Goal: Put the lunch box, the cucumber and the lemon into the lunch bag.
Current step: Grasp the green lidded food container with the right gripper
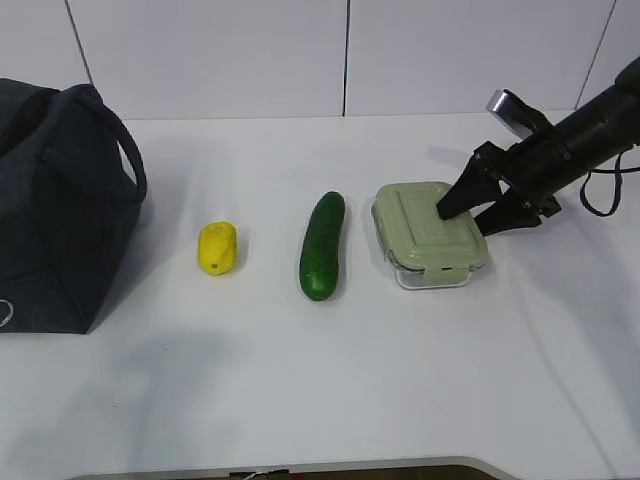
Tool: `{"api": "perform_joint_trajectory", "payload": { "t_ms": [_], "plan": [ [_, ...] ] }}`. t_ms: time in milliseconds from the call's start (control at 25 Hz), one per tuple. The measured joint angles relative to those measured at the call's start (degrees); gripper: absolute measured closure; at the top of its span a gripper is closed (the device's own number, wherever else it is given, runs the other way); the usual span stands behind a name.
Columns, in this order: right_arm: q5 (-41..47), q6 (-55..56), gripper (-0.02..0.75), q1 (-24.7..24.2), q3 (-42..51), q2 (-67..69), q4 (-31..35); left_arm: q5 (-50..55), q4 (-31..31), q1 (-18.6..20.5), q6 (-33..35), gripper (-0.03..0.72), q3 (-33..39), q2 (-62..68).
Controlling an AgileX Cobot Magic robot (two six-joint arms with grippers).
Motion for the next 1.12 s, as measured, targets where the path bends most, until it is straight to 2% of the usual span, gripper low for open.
{"api": "perform_joint_trajectory", "payload": {
  "t_ms": [120, 320, 440, 1120],
  "plan": [
    [0.0, -0.4, 0.196, 0.0, 0.4, 0.0, 1.0, 0.0, 0.0, 0.0, 0.0, 0.257, 0.0, 0.0],
    [-0.1, -0.4, 0.290, 0.0, 0.4, 0.0, 2.8, 0.0, 0.0, 0.0, 0.0, 0.257, 0.0, 0.0],
    [-0.1, -0.4, 0.321, 0.0, 0.4, 0.2, 3.3, 0.0, 0.0, 0.0, 0.0, 0.257, 0.0, 0.0],
    [-0.1, -0.8, 0.328, 0.0, 0.4, 0.6, 3.7, 0.0, 0.0, 0.0, 0.0, 0.257, 0.0, 0.0]
  ]
}}
